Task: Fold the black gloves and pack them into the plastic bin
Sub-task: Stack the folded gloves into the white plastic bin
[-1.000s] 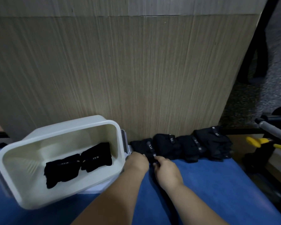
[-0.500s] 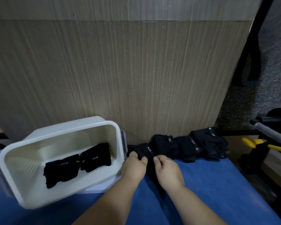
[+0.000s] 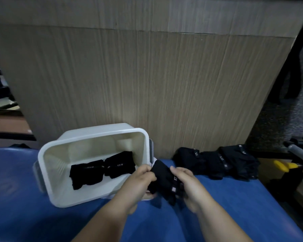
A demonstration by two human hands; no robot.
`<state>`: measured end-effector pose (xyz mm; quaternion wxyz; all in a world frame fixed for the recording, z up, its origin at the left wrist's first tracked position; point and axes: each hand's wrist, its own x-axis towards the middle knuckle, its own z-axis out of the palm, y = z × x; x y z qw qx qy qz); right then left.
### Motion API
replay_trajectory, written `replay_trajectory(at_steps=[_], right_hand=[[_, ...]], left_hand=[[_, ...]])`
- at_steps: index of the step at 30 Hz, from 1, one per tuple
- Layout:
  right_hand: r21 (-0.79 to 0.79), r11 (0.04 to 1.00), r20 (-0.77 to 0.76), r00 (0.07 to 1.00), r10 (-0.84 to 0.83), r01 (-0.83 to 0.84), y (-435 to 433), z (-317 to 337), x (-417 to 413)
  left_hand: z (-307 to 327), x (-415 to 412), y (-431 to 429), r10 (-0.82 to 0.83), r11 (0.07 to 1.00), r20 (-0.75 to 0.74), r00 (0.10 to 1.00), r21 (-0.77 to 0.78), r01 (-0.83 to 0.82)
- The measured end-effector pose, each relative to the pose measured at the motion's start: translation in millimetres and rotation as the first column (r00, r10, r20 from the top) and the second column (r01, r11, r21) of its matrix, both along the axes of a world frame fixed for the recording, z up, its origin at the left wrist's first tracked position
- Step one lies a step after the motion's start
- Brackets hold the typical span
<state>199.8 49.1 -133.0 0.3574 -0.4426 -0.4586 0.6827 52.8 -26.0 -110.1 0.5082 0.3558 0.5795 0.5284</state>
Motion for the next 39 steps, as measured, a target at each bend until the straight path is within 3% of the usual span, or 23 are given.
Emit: replay_trajectory(at_steps=[4,8,18,25,29,32,39], right_hand=[[-0.158,0.953,-0.245,0.946,0.215,-0.257,-8,-2,-15],[-0.181,0.911,-0.322,0.897,0.302,-0.372,-20,-1,-37],[-0.079,0.932,-0.147,0.929,0.340,-0.354,-36,15,-109],[0.069,0.982,-0.095,0.978,0.184,-0.178,-34,9,-159],[0.106,0.990,-0.099,0.990,0.099,-0.089,-31,8,-184],[0.162,0.986,-0.032,0.999,0.042,-0.037,-25,4,-199],[0.283,0.959,0.121,0.993,-0.012,-0.023,-16,5,-217]], left_hand=[[2,-24,-17,-0.012,1.000,0.042,0.999,0.022,0.011],[1,-48,-30,0.051,0.996,0.116,0.992,0.062,-0.058],[-10,-102,-48,0.277,0.955,0.188,0.942,0.050,-0.291],[-17,-131,-47,0.496,0.853,0.148,0.856,0.103,-0.512],[-17,-134,-47,0.505,0.830,0.139,0.852,0.193,-0.524],[-21,-139,-43,0.531,0.827,0.022,0.847,0.202,-0.524],[-23,-148,-38,0.648,0.759,-0.186,0.738,0.242,-0.605]])
